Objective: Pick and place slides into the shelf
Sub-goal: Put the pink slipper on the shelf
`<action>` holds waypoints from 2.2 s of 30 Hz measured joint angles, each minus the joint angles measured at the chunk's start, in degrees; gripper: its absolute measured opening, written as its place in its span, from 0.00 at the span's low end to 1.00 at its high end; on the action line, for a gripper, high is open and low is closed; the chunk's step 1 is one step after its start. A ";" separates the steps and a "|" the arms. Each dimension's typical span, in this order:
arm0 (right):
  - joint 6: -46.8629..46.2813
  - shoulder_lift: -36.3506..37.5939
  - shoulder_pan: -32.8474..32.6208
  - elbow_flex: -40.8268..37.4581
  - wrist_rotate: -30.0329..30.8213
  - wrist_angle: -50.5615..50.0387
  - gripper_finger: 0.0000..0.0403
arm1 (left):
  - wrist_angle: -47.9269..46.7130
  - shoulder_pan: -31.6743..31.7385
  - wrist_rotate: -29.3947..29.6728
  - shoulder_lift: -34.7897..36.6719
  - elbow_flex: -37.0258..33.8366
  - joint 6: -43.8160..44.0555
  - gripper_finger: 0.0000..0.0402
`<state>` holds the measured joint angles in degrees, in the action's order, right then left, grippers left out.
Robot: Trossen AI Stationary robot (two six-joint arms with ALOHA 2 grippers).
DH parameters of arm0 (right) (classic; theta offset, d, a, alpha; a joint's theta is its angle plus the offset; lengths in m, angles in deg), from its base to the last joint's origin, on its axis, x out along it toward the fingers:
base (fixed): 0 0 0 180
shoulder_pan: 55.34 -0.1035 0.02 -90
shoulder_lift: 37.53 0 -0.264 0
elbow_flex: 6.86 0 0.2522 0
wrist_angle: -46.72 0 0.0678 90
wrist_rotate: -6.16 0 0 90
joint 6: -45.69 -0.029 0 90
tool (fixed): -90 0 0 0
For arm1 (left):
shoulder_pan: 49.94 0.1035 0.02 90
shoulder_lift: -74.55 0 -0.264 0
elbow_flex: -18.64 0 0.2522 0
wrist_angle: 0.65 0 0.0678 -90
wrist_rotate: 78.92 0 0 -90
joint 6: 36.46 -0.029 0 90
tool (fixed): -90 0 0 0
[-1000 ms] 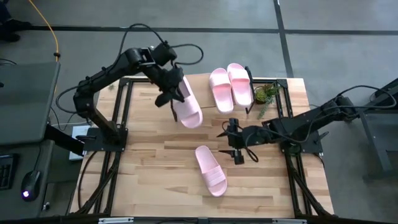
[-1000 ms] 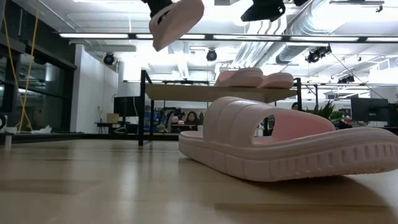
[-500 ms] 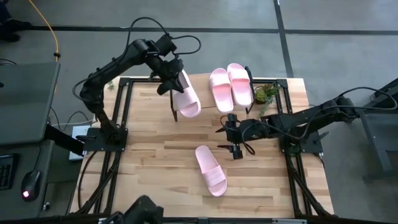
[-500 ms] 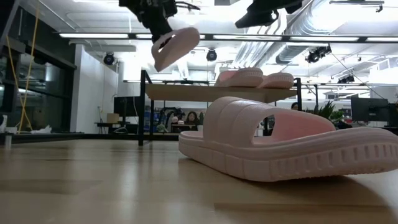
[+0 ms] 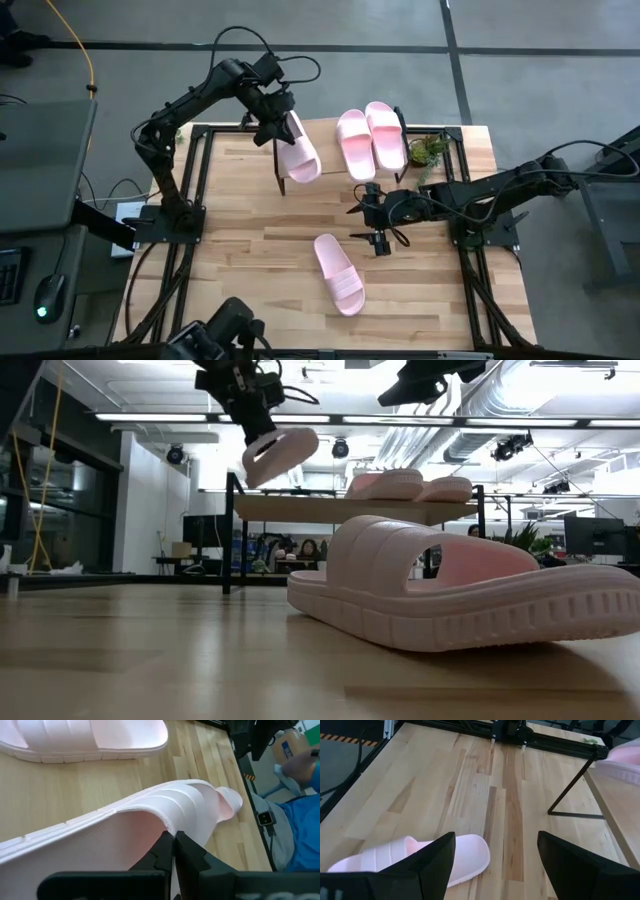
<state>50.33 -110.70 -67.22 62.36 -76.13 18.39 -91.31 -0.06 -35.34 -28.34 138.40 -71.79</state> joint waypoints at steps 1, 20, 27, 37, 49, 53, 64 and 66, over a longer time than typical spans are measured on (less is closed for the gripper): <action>-0.08 0.00 0.00 0.00 0.00 0.02 0.68 | 0.02 -0.02 -0.08 -0.39 0.00 -0.32 0.00; -0.10 0.00 0.00 0.00 0.05 0.00 0.68 | -3.85 0.48 1.75 -2.95 0.00 -0.33 0.00; -0.10 0.00 0.00 0.00 0.13 0.00 0.68 | -3.71 0.37 3.89 -2.94 0.00 1.10 0.03; -0.10 0.00 0.00 0.00 0.13 0.00 0.68 | -3.72 0.42 8.86 -2.86 0.04 4.10 0.06; 0.33 0.00 0.00 0.00 3.57 -0.02 0.68 | -1.29 0.35 8.74 -2.80 0.04 6.15 0.06; 0.60 0.00 0.00 0.00 5.23 -0.02 0.68 | -0.55 0.35 8.70 -2.80 0.64 7.77 0.06; -2.74 0.01 4.37 0.00 6.91 0.13 0.68 | -5.99 -2.31 3.87 -2.73 18.13 11.77 0.06; -3.14 0.00 5.32 0.00 6.81 0.15 0.68 | -7.52 -4.07 3.75 -2.62 23.46 11.91 0.06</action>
<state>47.18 -110.70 -61.90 62.36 -69.33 18.54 -98.83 -4.13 -31.59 -30.96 161.85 -59.88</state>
